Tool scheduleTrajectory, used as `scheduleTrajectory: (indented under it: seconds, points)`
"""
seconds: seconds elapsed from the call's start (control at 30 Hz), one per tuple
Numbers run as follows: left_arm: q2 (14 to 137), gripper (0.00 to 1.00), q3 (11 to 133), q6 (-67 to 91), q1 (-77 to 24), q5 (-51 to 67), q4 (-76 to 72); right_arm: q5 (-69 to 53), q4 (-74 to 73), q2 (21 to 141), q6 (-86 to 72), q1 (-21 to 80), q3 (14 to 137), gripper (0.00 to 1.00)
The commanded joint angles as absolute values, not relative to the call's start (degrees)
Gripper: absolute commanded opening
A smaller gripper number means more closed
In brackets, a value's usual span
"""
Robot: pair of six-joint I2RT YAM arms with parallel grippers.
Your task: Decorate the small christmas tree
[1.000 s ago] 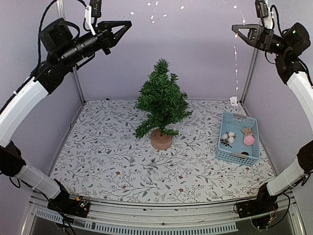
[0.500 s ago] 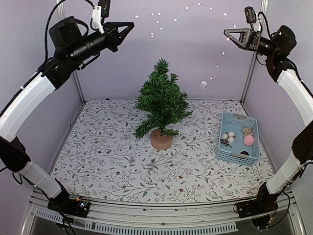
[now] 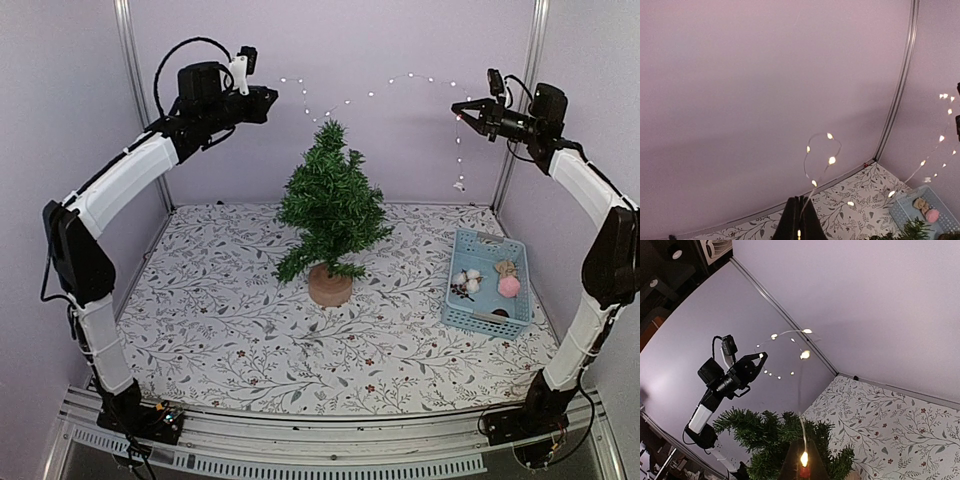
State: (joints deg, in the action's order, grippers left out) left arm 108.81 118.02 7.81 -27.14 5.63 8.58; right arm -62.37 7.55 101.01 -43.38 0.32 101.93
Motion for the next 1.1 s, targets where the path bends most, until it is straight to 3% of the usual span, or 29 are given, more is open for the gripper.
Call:
scheduleTrajectory:
  seconds: [0.0,0.47,1.07]
  points:
    - [107.74,0.00,113.95,9.53,-26.94,4.13,12.11,-58.59,0.01,101.57,-35.85,0.44,98.80,0.00]
    - [82.36,0.00,81.67,11.34,-27.23,3.97,5.66,-61.32,-4.03,93.75,-30.65,0.51,87.37,0.00]
    - [74.91,0.00,75.43,8.94,-38.07,6.84,20.61,-60.74,-14.66,86.24,-25.68,4.11,88.19,0.00]
